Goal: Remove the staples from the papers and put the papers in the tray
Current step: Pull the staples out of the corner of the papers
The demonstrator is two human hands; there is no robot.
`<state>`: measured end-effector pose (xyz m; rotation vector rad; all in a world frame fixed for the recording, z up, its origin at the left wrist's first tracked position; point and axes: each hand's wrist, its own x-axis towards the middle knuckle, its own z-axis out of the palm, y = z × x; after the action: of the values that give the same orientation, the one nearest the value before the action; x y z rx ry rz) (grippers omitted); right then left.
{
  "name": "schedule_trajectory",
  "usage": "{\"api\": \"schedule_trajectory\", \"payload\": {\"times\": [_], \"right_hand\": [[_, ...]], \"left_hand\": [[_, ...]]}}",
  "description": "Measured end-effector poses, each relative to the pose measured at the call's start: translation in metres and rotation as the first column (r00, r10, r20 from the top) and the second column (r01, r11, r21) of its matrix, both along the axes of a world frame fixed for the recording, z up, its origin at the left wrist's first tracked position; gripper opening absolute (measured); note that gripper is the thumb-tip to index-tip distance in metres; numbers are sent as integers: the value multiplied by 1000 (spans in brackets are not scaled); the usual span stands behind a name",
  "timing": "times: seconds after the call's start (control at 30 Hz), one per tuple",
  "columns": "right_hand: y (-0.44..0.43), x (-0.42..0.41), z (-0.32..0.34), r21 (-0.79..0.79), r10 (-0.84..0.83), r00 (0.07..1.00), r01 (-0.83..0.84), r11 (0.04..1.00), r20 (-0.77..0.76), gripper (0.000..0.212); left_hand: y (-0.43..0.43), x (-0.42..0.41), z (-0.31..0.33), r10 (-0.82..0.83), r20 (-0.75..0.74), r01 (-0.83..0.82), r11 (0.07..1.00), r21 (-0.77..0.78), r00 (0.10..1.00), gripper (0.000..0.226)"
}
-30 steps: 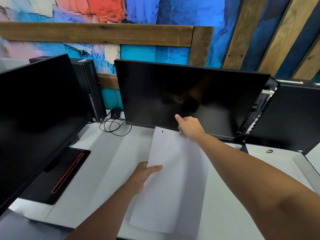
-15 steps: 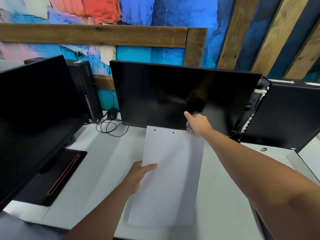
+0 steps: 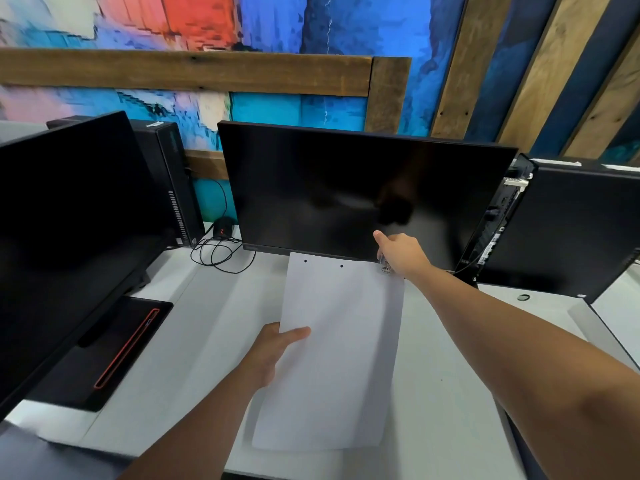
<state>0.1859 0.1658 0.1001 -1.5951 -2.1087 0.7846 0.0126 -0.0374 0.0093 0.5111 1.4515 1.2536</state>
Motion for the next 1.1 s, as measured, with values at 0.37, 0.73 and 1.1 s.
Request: {"api": "schedule_trajectory", "payload": {"times": [0.37,0.73,1.1], "right_hand": [[-6,-3,0,85,-63,998,64,994,-20,61],[-12,-1,-3,24,-77,997,77,997,2,51],[-8,17,-3,-101,-148,989,145,984,-28,56]], "left_hand": [[-2,1,1,-7,1,7,1000,-8,1000,24],[-4,-2,-4,-35,-14,35,998,-47,999,27],[-4,-3,0,5,-3,-5,1000,-31,1000,23]]}}
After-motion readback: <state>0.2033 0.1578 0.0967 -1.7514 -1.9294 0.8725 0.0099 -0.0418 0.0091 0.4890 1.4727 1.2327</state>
